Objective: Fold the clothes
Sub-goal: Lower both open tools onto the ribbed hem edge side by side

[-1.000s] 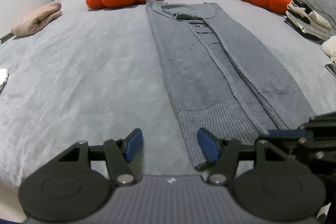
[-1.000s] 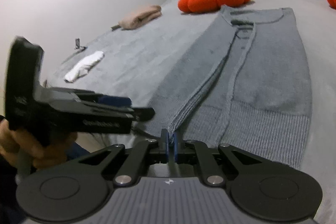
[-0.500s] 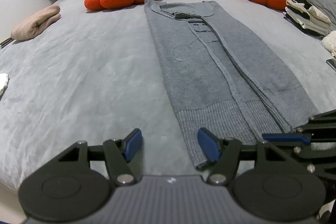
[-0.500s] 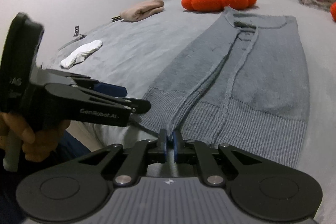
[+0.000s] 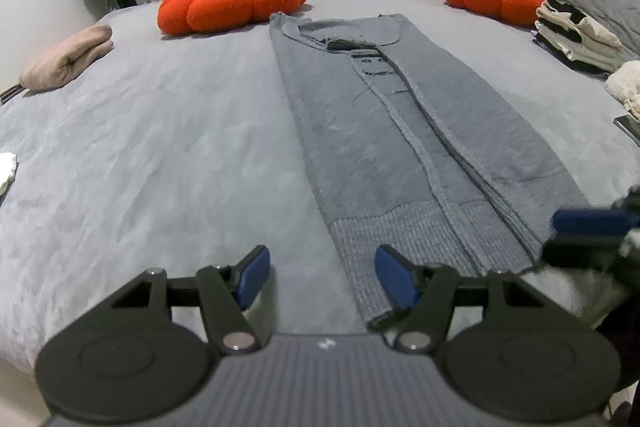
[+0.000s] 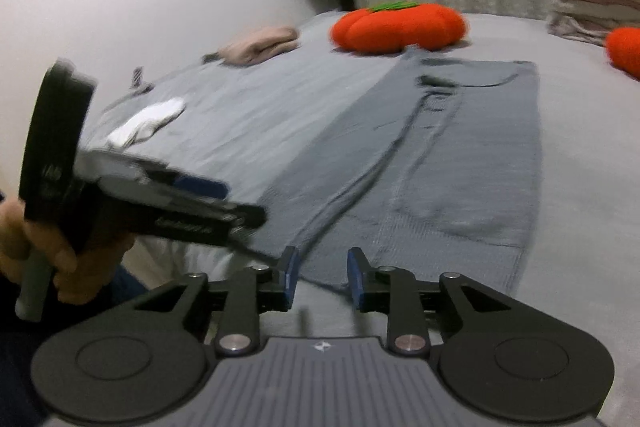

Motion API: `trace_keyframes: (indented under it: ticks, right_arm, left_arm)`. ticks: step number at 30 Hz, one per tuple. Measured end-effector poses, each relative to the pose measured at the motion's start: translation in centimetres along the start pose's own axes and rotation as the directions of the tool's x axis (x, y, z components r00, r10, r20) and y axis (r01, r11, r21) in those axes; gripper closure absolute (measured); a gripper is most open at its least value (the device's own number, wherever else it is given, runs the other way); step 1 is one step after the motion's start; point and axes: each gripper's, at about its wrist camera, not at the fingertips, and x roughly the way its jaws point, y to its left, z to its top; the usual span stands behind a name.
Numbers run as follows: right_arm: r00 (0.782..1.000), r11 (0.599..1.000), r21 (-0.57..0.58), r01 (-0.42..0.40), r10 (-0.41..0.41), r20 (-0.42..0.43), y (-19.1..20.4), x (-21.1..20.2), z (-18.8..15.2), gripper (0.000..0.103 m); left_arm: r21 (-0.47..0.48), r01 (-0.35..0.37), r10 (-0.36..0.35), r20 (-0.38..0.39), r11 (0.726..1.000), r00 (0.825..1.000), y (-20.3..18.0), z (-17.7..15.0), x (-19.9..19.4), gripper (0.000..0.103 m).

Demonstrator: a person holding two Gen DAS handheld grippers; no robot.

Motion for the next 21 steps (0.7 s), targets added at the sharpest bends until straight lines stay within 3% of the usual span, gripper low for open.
trace_keyframes:
  ticks: [5, 11, 21]
  right_arm:
    - [0.996, 0.984, 0.15, 0.092, -0.094, 0.006, -4.0, -2.1, -0.1, 0.061]
    - [0.986, 0.924, 0.344, 0.168, -0.154, -0.067, -8.6, -2.6, -1.3, 0.06]
    - [0.996, 0.902, 0.424, 0.085, -0.071, -0.05, -9.1, -2.9, -1.9, 0.057]
  left_arm:
    - [-0.003, 0.001, -0.001, -0.004, 1.0, 1.0, 0.1, 0.0, 0.0, 0.042]
    - [0.004, -0.002, 0.002, -0.006, 1.0, 1.0, 0.0, 0.0, 0.1, 0.042]
    - [-0.019, 0.028, -0.027, 0.011, 0.999, 1.0, 0.2, 0.1, -0.3, 0.043]
